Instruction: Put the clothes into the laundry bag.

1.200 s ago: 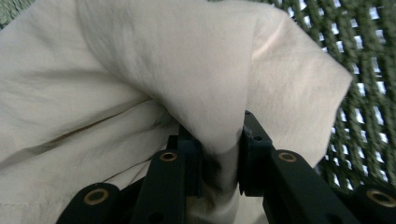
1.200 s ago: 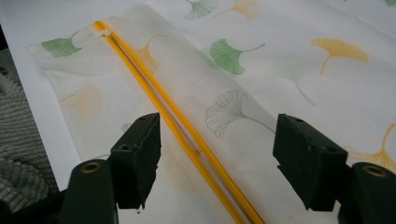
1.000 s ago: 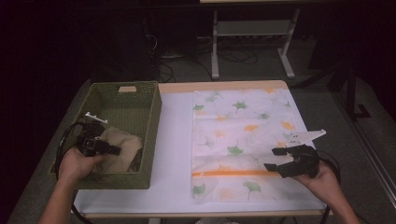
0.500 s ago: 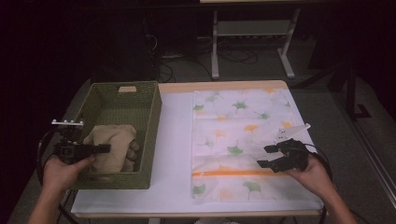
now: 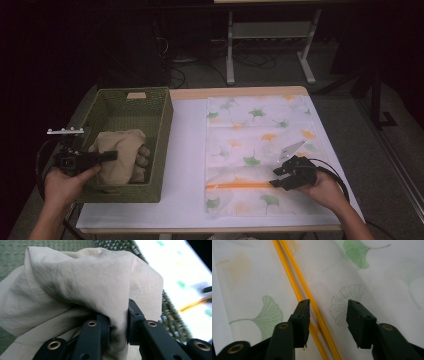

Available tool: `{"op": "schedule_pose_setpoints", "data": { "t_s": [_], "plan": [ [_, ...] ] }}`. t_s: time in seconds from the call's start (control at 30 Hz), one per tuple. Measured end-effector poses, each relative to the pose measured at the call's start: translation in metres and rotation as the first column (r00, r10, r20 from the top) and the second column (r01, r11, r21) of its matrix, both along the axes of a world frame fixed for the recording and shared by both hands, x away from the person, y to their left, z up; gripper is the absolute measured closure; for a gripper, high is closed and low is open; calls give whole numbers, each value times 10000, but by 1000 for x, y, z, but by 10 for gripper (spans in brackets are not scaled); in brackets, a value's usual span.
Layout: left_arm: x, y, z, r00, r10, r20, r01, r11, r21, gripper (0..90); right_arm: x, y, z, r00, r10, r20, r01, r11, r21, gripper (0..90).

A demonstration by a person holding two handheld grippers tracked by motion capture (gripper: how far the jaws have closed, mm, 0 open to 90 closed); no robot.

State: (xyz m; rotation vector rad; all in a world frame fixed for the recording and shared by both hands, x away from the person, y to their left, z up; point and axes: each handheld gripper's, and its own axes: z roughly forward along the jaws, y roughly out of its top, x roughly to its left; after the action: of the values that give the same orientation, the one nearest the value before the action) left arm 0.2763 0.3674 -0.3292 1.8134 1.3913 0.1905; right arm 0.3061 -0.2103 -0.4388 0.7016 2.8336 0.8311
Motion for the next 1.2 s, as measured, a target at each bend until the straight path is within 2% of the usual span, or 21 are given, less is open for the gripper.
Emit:
{"op": "schedule_pose_setpoints", "data": {
  "t_s": [0.03, 0.07, 0.2, 0.27, 0.33, 0.57, 0.8, 1.0, 1.07, 1.1, 1.13, 1.2],
  "plan": [
    [-1, 1, 0, 10000, -7, 81, 9, 9999, -171, 765, 1, 1, -2, 10000, 32, -92, -33, 10000, -79, 494],
    [-2, 0, 1, 9999, -19, 159, 25, 9993, -366, 765, 1, 4, -5, 10000, 56, -2, -56, 9994, -333, 491],
    [-2, -2, 3, 9997, -96, 221, 102, 9996, -260, 765, 2, 8, -7, 9997, 222, 133, -215, 9983, -546, 523],
    [-2, -2, 4, 9996, -195, 216, 205, 9988, -444, 765, 4, 9, -6, 9997, 233, 120, -229, 9990, -388, 551],
    [-3, -3, 5, 9995, -251, 185, 261, 9982, -548, 765, 5, 10, -7, 9993, 279, 262, -265, 9982, -535, 590],
    [-2, -8, 6, 9994, -184, 281, 194, 9993, -329, 766, 8, 10, -8, 9994, 204, 296, -193, 9991, -368, 660],
    [-2, -7, 2, 9996, -43, 277, 54, 9992, -402, 767, 15, 8, -8, 9999, 17, 120, -16, 9999, -165, 826],
    [-5, -4, 1, 9992, -78, 393, 102, 9981, -614, 768, 21, 7, -6, 9998, -13, -217, 9, 9998, -176, 869],
    [-6, -2, 2, 9990, -43, 447, 75, 9973, -726, 768, 20, 6, -4, 9997, -10, -246, 8, 10000, -96, 869],
    [-8, 1, 5, 9981, 25, 622, 38, 9948, -1020, 768, 20, 6, -3, 9997, -7, -232, 7, 10000, -31, 869],
    [-9, 2, 7, 9976, 55, 697, 24, 9936, -1128, 768, 19, 3, 1, 9996, -94, -282, 101, 9996, 250, 871],
    [-12, 3, 12, 9966, 47, 817, 48, 9933, -1151, 768, 19, 2, 6, 9996, -123, -263, 130, 9995, 286, 873]
  ]
}}
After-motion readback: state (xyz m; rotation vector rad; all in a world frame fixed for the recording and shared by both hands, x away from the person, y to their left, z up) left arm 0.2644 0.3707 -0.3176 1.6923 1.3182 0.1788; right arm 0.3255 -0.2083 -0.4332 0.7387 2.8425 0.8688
